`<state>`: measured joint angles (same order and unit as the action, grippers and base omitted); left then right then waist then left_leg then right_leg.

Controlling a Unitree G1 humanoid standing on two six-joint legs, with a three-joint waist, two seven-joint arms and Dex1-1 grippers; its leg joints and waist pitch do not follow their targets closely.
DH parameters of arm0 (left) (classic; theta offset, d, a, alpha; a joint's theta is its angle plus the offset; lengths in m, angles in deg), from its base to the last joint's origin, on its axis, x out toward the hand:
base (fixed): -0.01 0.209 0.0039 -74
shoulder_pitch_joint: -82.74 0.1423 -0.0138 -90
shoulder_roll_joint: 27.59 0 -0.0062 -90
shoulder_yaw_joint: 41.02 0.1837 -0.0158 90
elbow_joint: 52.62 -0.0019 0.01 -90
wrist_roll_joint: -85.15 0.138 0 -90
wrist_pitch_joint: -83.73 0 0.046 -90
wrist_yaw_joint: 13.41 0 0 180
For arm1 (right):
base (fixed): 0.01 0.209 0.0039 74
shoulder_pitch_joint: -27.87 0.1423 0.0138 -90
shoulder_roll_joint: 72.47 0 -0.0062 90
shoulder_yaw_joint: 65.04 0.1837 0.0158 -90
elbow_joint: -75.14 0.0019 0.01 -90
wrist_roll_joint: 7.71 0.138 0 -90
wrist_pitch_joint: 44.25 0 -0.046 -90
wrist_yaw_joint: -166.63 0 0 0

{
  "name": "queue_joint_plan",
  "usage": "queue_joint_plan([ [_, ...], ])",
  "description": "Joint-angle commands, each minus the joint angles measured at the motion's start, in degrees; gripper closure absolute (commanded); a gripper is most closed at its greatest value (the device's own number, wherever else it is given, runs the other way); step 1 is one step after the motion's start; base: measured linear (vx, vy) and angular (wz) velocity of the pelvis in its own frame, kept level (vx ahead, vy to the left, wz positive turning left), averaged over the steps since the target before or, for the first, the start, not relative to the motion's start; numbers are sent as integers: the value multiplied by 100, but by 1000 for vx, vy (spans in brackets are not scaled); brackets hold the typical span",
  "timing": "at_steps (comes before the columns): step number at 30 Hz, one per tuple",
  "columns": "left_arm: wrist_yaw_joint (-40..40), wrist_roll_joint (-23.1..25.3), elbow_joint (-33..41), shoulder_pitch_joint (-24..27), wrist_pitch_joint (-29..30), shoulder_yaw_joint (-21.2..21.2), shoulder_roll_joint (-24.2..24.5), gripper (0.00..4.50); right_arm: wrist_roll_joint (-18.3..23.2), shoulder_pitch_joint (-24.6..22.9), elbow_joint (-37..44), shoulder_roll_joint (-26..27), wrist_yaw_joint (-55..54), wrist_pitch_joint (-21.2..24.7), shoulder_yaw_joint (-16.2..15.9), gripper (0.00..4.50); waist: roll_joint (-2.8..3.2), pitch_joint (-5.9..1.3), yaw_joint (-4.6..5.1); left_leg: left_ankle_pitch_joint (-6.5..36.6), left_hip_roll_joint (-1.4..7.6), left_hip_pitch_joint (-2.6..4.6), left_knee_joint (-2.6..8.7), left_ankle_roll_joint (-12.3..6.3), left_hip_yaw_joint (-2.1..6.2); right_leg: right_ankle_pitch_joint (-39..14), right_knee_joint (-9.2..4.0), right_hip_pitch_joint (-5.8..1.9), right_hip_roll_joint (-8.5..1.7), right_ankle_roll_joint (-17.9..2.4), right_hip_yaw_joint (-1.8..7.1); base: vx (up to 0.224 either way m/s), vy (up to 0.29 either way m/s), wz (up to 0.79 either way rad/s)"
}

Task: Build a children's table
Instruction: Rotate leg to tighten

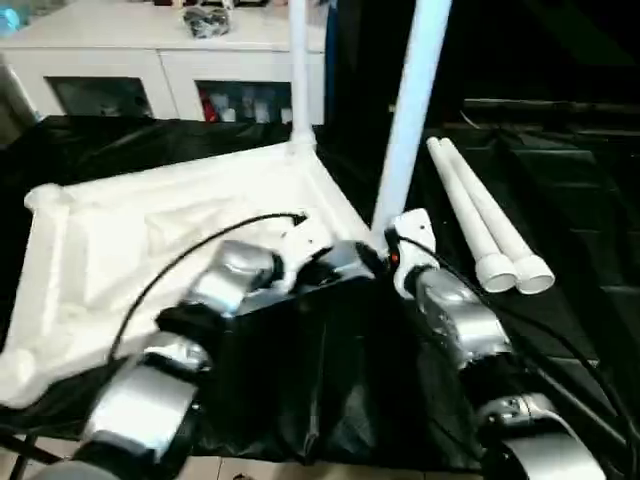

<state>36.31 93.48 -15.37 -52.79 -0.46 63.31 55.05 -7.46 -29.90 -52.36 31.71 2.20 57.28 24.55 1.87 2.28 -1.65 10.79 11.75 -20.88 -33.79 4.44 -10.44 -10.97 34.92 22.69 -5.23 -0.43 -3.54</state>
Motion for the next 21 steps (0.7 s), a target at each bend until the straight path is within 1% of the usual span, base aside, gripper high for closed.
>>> queue_joint_plan([
  [1, -294, -62, -73, -16, -39, 89, -401, 450, 90, -18, -159, 519, 358, 71, -476, 103, -10, -292, 38, 1605, 91, 59, 448, -66, 37, -1674, -545, -204, -253, -1063, 223, 0, 0, 0],
  [2, -270, -29, -80, -4, -116, 106, -386, 450, 103, -29, -118, 472, 431, 72, -468, 93, -9, -290, 41, 1595, 93, 51, 453, -71, 41, -1645, -539, -208, -251, -1066, 220, 0, 0, 0],
  [3, -217, -19, -82, 5, -151, 118, -359, 450, 119, -42, -66, 418, 531, 64, -471, 73, 2, -292, 44, 1576, 94, 50, 456, -77, 42, -1537, -532, -212, -245, -1085, 218, 0, 0, 0],
  [4, -70, 13, -71, 35, -288, 158, -261, 450, 169, -74, 87, 253, 802, 69, -462, 62, 9, -293, 41, 1579, 92, 47, 456, -87, 45, -1515, -535, -220, -243, -1087, 215, 0, 0, 0],
  [6, 62, 27, -43, 66, -444, 196, -171, 450, 182, -92, 203, 110, 1006, 68, -476, 53, 0, -309, 33, 1526, 96, 40, 441, -143, 39, -1308, -517, -235, -247, -1130, 221, 0, 0, 0],
  [7, 176, 15, -17, 84, -477, 196, -117, 450, 142, -97, 259, -1, 1143, 25, -536, 53, -5, -308, 36, 1497, 98, 33, 443, -159, 40, -1255, -512, -240, -246, -1148, 221, 0, 0, 0],
  [8, 544, -44, 70, 145, -752, 216, 20, 450, 159, -125, 413, -236, 1501, 8, -611, 42, -7, -327, 30, 1309, 96, 8, 427, -214, 46, -956, -476, -273, -246, -1221, 211, 0, 0, 0],
  [9, 782, -79, 128, 180, -780, 234, 110, 450, 199, -156, 531, -389, 1797, 30, -671, 42, -7, -345, 18, 1147, 98, 5, 404, -288, 37, -644, -440, -292, -244, -1287, 212, 0, 0, 0],
  [10, 902, -92, 161, 199, -765, 244, 156, 450, 218, -170, 585, -461, 1952, 42, -700, 42, 3, -351, 24, 1055, 98, -6, 394, -334, 35, -456, -414, -301, -248, -1338, 214, 0, 0, 0],
  [11, 1025, -77, 196, 221, -813, 280, 227, 450, 223, -202, 667, -562, 2161, 33, -767, 42, 2, -354, 30, 908, 106, -20, 384, -400, 34, -151, -381, -312, -244, -1429, 208, 0, 0, 0],
  [12, 1161, -69, 226, 245, -886, 318, 294, 450, 229, -233, 740, -657, 2348, 30, -827, 42, -5, -355, 21, 879, 107, -5, 376, -439, 28, -70, -381, -306, -238, -1466, 204, 0, 0, 0],
  [13, 1439, -57, 276, 289, -988, 387, 440, 450, 272, -311, 913, -881, 2796, 51, -961, 42, -1, -357, 9, 832, 111, 2, 366, -498, 19, 71, -361, -309, -240, -1542, 206, 0, 0, 0],
  [14, 1673, -75, 305, 318, -1092, 418, 551, 450, 306, -366, 1021, -1063, 3150, 45, -1057, 42, -15, -363, -5, 773, 115, 0, 350, -563, 5, 192, -344, -321, -232, -1580, 204, 0, 0, 0],
  [15, 1673, -75, 305, 318, -1092, 418, 551, 450, 306, -366, 1021, -1063, 3150, 45, -1057, 42, -8, -358, -16, 762, 120, 5, 353, -583, 7, 194, -341, -315, -233, -1601, 201, 0, 0, 0],
  [16, 1997, -115, 339, 347, -1233, 444, 692, 450, 314, -420, 1124, -1287, 3578, -26, -1169, 42, -1, -358, -27, 781, 130, 18, 351, -601, -2, 150, -340, -304, -238, -1641, 198, 0, 0, 0],
  [17, 1997, -115, 339, 347, -1233, 444, 692, 450, 314, -420, 1124, -1287, 3578, -26, -1169, 42, -1, -348, -45, 850, 138, 21, 354, -599, -8, 44, -350, -301, -238, -1652, 199, 0, 0, 0],
  [18, 2357, -168, 390, 378, -1269, 475, 834, 450, 330, -456, 1210, -1470, 3970, -80, -1266, 42, -10, -342, -41, 900, 146, 18, 361, -580, -9, -21, -350, -297, -241, -1653, 200, 0, 0, 0],
  [19, 2357, -168, 390, 378, -1269, 475, 834, 450, 330, -456, 1210, -1470, 3970, -80, -1266, 42, -9, -336, -44, 1004, 151, 17, 374, -526, -2, -200, -357, -300, -250, -1630, 201, 0, 0, 0],
  [20, 2624, -211, 430, 401, -1268, 501, 932, 450, 356, -462, 1254, -1569, 4215, -82, -1320, 42, -12, -319, -41, 1144, 151, 32, 389, -463, -5, -429, -382, -287, -249, -1610, 202, 0, 0, 0],
  [21, 2718, -217, 428, 406, -1293, 511, 967, 450, 361, -457, 1265, -1600, 4325, -42, -1335, 42, -12, -316, -29, 1219, 151, 27, 397, -413, -2, -587, -392, -290, -251, -1582, 207, 0, 0, 0],
])
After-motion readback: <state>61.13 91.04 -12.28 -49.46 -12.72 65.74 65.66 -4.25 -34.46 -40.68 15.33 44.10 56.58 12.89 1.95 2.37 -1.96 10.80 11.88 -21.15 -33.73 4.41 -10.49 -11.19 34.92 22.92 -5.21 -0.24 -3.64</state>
